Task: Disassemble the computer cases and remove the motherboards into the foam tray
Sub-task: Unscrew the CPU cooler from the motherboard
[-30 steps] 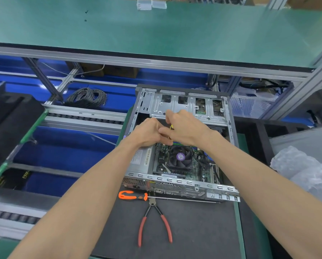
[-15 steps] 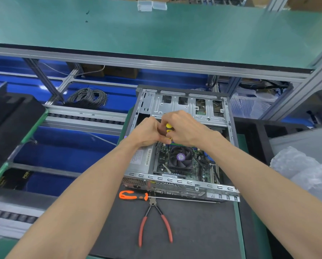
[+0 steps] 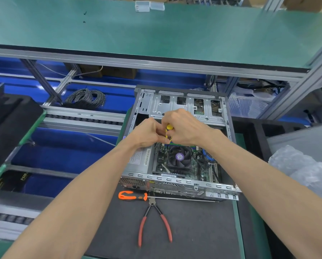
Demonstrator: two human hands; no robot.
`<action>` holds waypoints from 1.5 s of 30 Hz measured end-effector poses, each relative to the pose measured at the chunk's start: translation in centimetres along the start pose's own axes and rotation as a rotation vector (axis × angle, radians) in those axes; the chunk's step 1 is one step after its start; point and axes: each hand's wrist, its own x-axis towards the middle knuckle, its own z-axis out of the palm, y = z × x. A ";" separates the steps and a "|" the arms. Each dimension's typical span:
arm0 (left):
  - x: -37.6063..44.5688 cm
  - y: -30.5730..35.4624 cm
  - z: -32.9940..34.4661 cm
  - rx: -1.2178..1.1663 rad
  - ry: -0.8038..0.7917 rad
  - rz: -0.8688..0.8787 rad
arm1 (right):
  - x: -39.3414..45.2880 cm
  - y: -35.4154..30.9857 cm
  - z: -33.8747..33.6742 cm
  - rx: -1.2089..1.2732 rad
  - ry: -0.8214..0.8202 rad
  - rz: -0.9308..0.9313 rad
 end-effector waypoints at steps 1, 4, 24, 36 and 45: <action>0.0 -0.1 0.1 0.026 0.033 -0.009 | -0.1 -0.1 0.0 -0.005 0.007 0.008; 0.0 0.0 0.4 0.094 0.093 -0.024 | -0.1 -0.4 0.4 -0.086 0.067 0.097; 0.0 -0.1 0.6 0.079 0.125 0.005 | -0.5 -1.1 0.3 -0.183 0.014 0.076; -0.2 0.4 0.7 0.155 0.136 -0.004 | -0.5 -1.2 0.2 -0.175 0.033 0.053; 0.1 -0.2 0.3 0.084 0.023 -0.016 | -0.3 -1.8 0.2 -0.146 0.013 -0.007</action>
